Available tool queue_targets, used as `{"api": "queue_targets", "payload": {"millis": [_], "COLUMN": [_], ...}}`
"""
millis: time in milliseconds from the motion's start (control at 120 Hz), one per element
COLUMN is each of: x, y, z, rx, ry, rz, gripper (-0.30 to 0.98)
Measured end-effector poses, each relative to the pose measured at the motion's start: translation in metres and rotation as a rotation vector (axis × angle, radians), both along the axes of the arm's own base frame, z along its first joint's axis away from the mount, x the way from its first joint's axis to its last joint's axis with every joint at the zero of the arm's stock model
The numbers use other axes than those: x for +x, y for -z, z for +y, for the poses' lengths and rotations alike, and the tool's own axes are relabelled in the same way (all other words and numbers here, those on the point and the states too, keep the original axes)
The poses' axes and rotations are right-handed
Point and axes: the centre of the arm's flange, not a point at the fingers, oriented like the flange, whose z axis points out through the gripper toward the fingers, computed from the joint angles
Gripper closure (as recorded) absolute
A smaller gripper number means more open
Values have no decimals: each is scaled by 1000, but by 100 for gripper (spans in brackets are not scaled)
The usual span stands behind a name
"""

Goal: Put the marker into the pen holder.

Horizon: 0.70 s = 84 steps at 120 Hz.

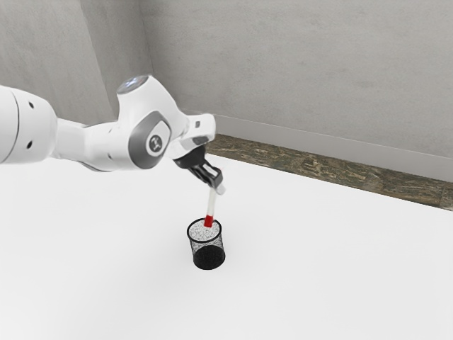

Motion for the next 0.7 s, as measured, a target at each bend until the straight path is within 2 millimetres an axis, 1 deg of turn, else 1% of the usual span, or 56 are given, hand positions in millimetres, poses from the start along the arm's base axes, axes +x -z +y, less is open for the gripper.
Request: {"api": "queue_targets", "payload": {"millis": [200,383,400,450,483,517,533,550,567,583,600,625,650,675,700], "x": [-9,-24,-25,-28,-28,-28,-27,-22,-16,-6,5,23,37,44,46], "y": [20,49,51,53,50,44,38,29,17,-2,-25,-68,-112,-157,-196], "z": [8,9,9,7,7,8,9,12,16,21,29,46,67,89,113], "rx": [-9,-8,-10,-18,-23,-25,-22,-15,-6,1,10,27,51,81,113], "ry": [-41,-64,-66,-68,-68,-66,-62,-53,-46,-39,-35,-35,-41,-52,-69], "rz": [32,70,72,73,67,55,45,28,9,-17,-45,-94,-138,-173,-191], "gripper": [76,75,73,62,55,47,43,40,37,34,32,28,25,22,20]}}
